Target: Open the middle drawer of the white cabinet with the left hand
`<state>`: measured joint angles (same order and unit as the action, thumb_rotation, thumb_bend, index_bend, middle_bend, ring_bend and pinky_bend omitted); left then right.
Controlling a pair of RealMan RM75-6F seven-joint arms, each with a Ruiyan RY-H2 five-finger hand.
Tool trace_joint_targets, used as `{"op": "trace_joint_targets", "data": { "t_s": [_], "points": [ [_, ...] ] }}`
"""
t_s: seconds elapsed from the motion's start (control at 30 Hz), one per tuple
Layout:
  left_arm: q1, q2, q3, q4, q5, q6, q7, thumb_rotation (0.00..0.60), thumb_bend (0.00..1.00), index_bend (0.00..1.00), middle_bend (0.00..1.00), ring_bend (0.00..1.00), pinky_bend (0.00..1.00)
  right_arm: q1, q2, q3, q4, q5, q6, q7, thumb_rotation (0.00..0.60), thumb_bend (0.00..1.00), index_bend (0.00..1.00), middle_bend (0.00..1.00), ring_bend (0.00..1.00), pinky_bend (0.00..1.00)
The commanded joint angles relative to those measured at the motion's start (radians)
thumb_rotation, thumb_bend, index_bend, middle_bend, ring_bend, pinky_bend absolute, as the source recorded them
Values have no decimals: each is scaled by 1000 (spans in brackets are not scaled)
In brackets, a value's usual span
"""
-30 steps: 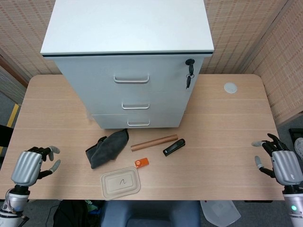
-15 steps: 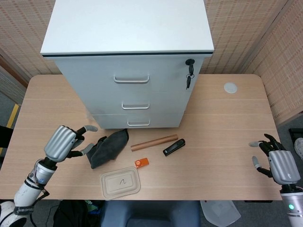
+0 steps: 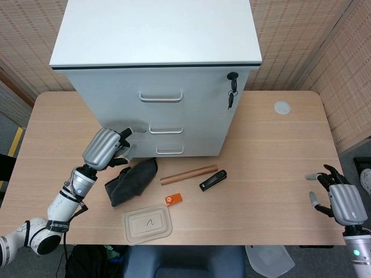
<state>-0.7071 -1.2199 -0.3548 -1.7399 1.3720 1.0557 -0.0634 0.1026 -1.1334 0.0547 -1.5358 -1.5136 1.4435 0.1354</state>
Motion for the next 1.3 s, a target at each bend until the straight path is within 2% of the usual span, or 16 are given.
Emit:
{"op": "trace_joint_targets", "data": {
  "t_s": [0.03,0.57,0.97,1.3],
  "points": [
    [-42,-34,-22,24,-49,-26,33,600,542,275,1000,1000,1000,-2,-2,0,5,3,0,5,600,381,340,361,255,238],
    [-136,-107,-10,72,-164,-43,226,600,542,308,1000,1000,1000,-7,-9,0,36,18,-7,35,600,381,340,361,255,238],
    [-126,-107,24,22,-133,24,285,600,542,323,1000,1000,1000,-4,-13,1,48,23,-18,43,600,381,340,361,255,238],
    [-119,-85,45,-41,-137,41,337,600,542,338,1000,1000,1000,-5,-9,3,42,28,-19,35,600,381,340,361,255,238]
  ]
}}
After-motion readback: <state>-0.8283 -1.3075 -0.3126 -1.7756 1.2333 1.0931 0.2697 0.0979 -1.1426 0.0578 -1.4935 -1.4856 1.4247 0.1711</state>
